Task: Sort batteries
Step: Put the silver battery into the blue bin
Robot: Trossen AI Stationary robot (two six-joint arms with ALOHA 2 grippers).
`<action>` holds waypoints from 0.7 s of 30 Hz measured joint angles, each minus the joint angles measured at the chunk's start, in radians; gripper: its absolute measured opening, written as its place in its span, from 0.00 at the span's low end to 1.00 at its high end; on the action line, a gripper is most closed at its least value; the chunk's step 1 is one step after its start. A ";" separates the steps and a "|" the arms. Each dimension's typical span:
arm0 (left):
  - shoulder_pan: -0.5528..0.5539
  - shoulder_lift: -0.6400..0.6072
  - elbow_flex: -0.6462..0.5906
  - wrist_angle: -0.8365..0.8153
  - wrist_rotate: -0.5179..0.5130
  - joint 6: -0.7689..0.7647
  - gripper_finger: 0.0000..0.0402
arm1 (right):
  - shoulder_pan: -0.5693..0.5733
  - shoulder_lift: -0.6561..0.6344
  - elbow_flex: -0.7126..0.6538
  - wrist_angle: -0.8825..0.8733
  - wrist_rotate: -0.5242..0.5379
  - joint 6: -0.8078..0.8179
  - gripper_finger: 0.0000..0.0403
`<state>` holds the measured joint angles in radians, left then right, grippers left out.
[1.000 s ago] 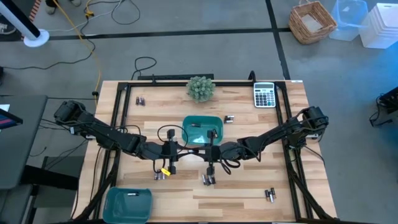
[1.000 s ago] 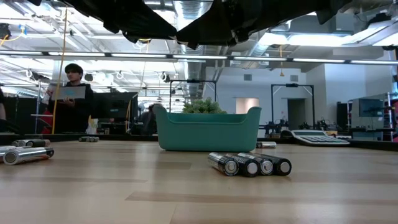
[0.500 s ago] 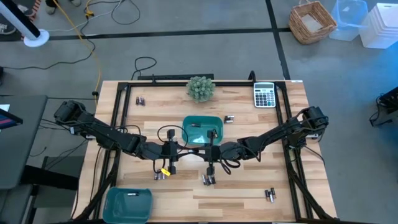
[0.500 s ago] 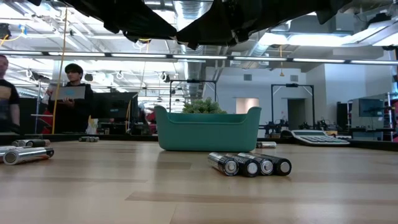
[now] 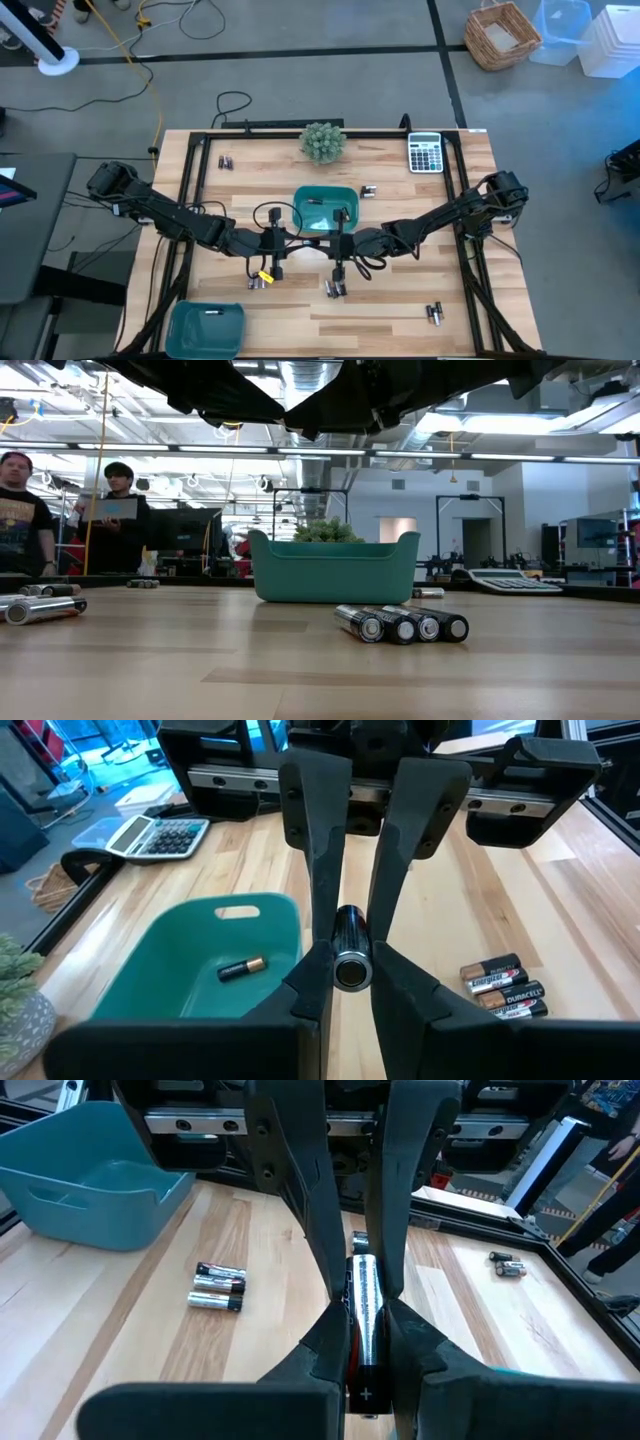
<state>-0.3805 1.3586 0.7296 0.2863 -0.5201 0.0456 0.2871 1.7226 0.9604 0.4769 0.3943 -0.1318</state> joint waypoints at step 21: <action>0.000 0.000 0.000 0.002 0.000 0.001 0.11 | -0.008 0.000 0.001 -0.003 0.000 0.030 0.32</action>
<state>-0.3809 1.3586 0.7296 0.2885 -0.5201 0.0463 0.2790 1.7226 0.9615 0.4744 0.3943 -0.1018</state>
